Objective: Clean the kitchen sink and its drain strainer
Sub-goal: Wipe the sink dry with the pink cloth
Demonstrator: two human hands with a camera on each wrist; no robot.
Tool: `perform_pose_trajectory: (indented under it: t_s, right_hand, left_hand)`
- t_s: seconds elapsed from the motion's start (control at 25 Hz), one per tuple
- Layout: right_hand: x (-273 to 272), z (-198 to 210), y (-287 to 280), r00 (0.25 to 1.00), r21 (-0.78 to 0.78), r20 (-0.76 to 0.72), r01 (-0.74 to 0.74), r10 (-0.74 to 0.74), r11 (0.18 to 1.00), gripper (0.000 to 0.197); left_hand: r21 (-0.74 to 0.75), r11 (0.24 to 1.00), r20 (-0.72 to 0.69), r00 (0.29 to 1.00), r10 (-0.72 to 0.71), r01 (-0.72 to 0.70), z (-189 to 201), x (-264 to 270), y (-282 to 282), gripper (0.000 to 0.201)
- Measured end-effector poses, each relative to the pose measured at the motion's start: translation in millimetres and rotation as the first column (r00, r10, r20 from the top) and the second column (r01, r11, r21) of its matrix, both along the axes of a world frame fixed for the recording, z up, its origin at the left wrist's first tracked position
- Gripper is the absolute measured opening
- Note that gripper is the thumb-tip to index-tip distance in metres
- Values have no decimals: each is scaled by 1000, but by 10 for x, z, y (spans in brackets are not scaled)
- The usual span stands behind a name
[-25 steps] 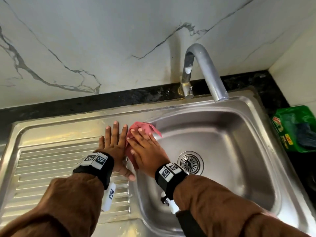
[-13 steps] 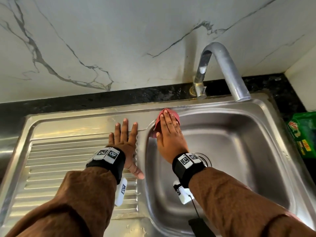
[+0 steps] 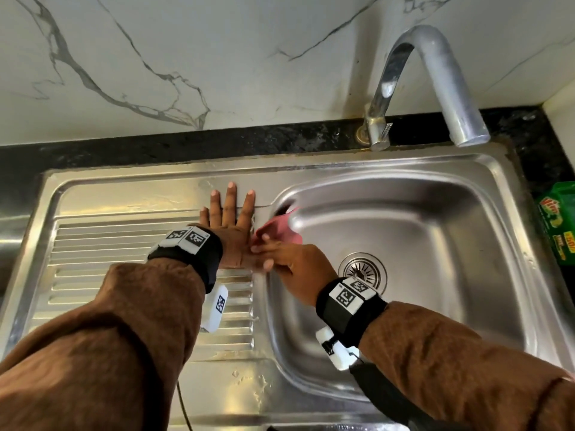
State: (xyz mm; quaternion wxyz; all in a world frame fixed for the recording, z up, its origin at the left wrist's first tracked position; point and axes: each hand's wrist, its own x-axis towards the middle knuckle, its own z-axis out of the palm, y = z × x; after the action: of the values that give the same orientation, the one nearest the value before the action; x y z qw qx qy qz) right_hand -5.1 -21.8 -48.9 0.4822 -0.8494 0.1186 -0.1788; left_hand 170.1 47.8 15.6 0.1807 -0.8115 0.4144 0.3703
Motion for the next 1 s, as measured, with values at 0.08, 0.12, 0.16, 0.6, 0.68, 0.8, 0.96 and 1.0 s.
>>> perform_pose_trajectory:
  t_s: [0.08,0.12,0.16,0.6,0.68,0.8,0.96,1.0]
  right_hand:
    - [-151,88,143,997,49,-46,-53,55,997,24]
    - [-228,150,204,987,64,-106,-119,125,991,25]
    - [-290,219,244,960,61,-185,-203,211,977,26]
    - [-95,575,301,757,-171,-441,-599,482,783,20]
    - [-73,583,411,675,-124,-513,-670,531,732,23]
    - [11,697,571,486,-58,-616,-813,620,579,27]
    - [68,832,862,411,-98,-645,-880,644,464,25]
    - [12,825,941,408,-83,-635,-880,656,467,22]
  left_hand:
    - [-49,998,-15,999,45,-46,2,-15,-10,132]
    - [-58,996,-14,998,63,-64,-4,-18,-17,128]
    - [-59,996,-10,997,71,-72,-7,-16,-27,126]
    - [-67,997,115,992,46,-38,-65,-86,-31,141]
    - [-64,997,95,994,55,-49,-46,-79,-32,144]
    - [-69,996,78,995,64,-58,-44,-64,-6,149]
    - [-98,994,68,996,60,-53,-46,-72,3,156]
    - [-102,994,69,996,56,-49,-48,-70,7,156]
